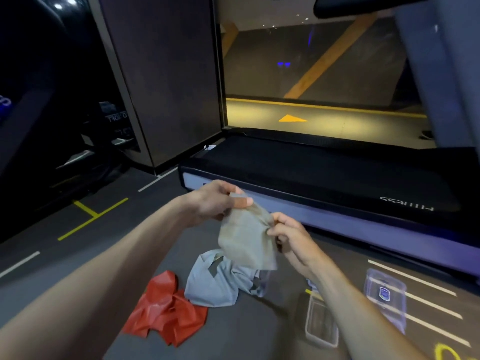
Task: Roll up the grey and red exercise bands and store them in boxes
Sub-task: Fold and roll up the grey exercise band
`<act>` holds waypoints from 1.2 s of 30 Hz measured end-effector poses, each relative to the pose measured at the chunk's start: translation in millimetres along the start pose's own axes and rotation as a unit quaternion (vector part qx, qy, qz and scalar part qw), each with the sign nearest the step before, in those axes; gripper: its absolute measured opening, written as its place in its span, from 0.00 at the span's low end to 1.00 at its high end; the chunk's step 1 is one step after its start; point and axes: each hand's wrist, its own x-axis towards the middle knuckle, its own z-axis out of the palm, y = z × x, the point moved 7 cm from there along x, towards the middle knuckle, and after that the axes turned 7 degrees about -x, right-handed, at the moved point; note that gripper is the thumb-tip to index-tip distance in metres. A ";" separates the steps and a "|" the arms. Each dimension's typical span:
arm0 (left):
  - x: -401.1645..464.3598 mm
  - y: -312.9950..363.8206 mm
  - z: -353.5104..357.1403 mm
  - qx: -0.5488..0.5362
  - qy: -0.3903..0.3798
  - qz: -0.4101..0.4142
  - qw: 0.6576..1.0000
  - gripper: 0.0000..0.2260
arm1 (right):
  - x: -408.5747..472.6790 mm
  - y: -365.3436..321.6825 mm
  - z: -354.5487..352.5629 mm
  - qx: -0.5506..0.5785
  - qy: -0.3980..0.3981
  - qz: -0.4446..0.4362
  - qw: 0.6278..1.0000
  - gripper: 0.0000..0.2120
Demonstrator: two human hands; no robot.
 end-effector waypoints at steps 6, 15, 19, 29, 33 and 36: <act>0.3 -1.9 3.1 -0.030 0.018 0.026 0.999 0.12 | 17.9 -17.0 36.0 0.087 -0.144 0.003 0.986 0.18; 8.5 -56.9 0.3 -0.140 -0.044 0.049 0.988 0.20 | 48.6 -32.1 7.9 0.071 0.001 -0.060 0.996 0.08; 17.5 -58.6 -5.8 -0.120 -0.031 0.067 0.990 0.11 | 52.8 -39.2 1.7 0.101 0.010 -0.070 0.992 0.08; 23.8 -31.8 -8.4 -0.054 -0.015 0.199 0.978 0.08 | 62.2 -36.5 -17.9 0.090 0.048 -0.058 0.993 0.03; 23.4 -22.6 -0.6 0.121 0.014 0.246 0.962 0.06 | 70.1 -32.0 -15.7 0.109 0.047 -0.063 0.991 0.02; 28.0 -27.6 -8.4 0.209 0.074 0.238 0.946 0.11 | 71.1 -32.3 -13.3 0.125 0.031 -0.064 0.990 0.02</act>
